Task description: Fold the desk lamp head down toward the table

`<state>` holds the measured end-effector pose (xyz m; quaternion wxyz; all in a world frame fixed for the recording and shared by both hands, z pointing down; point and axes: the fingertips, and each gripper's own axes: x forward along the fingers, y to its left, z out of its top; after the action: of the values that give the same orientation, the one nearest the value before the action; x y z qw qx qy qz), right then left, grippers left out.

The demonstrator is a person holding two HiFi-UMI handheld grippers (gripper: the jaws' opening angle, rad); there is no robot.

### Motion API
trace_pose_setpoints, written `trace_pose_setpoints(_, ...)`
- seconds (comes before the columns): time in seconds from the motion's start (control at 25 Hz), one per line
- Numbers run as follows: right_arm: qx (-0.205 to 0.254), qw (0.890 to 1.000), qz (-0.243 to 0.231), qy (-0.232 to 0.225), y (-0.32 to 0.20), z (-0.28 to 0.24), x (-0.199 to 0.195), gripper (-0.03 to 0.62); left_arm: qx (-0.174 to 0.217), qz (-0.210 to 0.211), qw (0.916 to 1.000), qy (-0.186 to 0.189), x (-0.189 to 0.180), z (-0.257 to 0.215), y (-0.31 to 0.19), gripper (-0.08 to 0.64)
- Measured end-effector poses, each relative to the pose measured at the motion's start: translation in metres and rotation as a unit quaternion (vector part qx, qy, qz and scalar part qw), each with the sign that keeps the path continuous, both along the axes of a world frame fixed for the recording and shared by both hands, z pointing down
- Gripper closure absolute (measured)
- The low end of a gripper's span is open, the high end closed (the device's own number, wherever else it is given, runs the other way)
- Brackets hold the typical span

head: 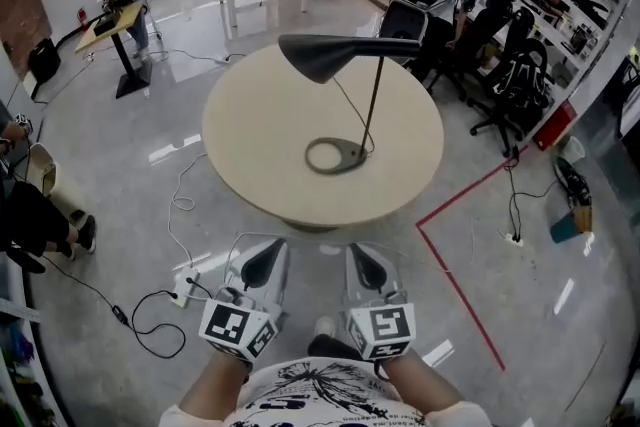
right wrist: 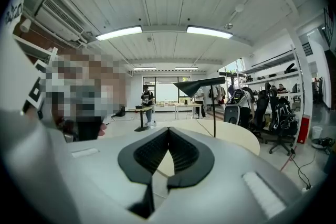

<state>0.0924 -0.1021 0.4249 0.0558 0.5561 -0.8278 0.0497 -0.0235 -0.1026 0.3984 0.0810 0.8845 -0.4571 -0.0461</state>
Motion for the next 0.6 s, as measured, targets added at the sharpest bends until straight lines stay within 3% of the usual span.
trace_pose_setpoints(0.36, 0.002, 1.0, -0.007, -0.007, -0.073, -0.008, 0.041, 0.583, 0.001, -0.011, 0.9999, -0.003, 0.033, -0.007, -0.064, 0.554)
trace_pose_setpoints(0.6, -0.003, 1.0, -0.006, -0.006, -0.102, -0.004, 0.046, 0.583, -0.002, -0.029, 0.9996, 0.001, 0.025, -0.003, -0.099, 0.554)
